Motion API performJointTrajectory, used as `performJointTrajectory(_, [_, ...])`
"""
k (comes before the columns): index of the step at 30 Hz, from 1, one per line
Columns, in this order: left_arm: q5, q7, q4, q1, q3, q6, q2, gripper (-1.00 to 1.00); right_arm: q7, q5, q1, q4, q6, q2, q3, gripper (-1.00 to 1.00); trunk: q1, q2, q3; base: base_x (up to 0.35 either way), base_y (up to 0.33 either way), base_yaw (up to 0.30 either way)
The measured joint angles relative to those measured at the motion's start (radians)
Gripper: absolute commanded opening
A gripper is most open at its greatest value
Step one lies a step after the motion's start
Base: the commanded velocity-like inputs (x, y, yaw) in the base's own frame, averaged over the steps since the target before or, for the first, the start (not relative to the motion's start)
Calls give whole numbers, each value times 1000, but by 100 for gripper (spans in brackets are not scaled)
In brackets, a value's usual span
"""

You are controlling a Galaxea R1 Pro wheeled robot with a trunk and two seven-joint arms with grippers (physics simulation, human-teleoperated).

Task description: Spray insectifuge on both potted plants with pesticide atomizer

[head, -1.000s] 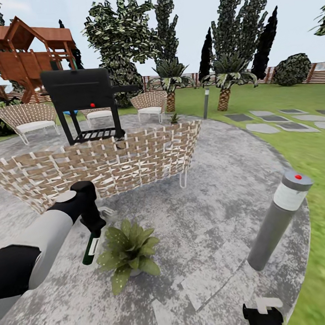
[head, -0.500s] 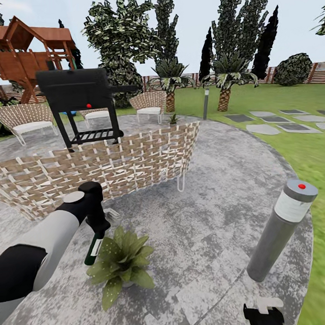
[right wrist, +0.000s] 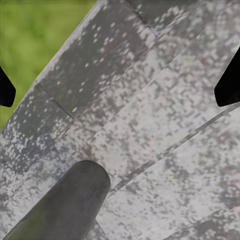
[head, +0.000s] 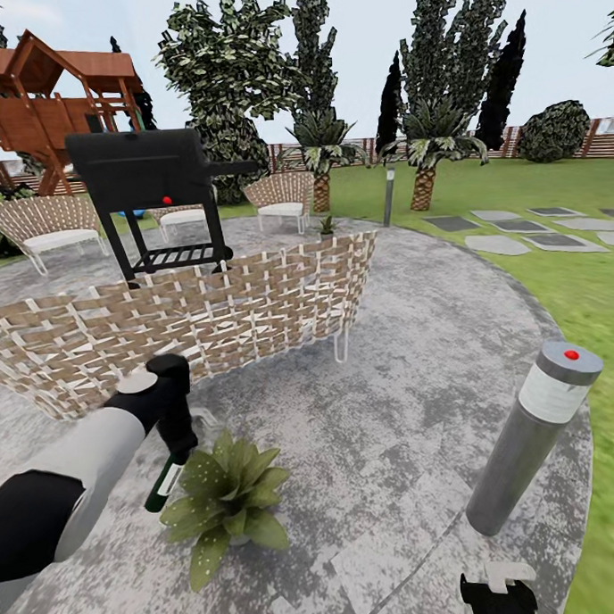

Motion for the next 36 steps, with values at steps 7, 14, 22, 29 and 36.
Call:
performJointTrajectory(7, [-3,0,-8,46,2,3,-37,-100,0,0,0,-1,-1,0,0,100,0,0,0,0,-13,0])
performJointTrajectory(14, [-2,0,-11,57,0,11,-37,-100,-1,-1,0,-1,-2,1,0,100,0,0,0,-53,-232,184])
performJointTrajectory(22, [-2,0,-11,56,-1,13,-35,-100,0,-2,0,-1,-2,0,0,100,0,0,0,-194,-145,26])
performJointTrajectory(29, [-3,0,-6,57,-1,13,-25,-100,0,-2,0,-1,-2,2,0,100,0,0,0,-11,-4,202])
performJointTrajectory(36, [-2,0,-5,60,3,13,-4,-100,0,-1,0,-2,-2,2,0,100,0,0,0,43,0,66])
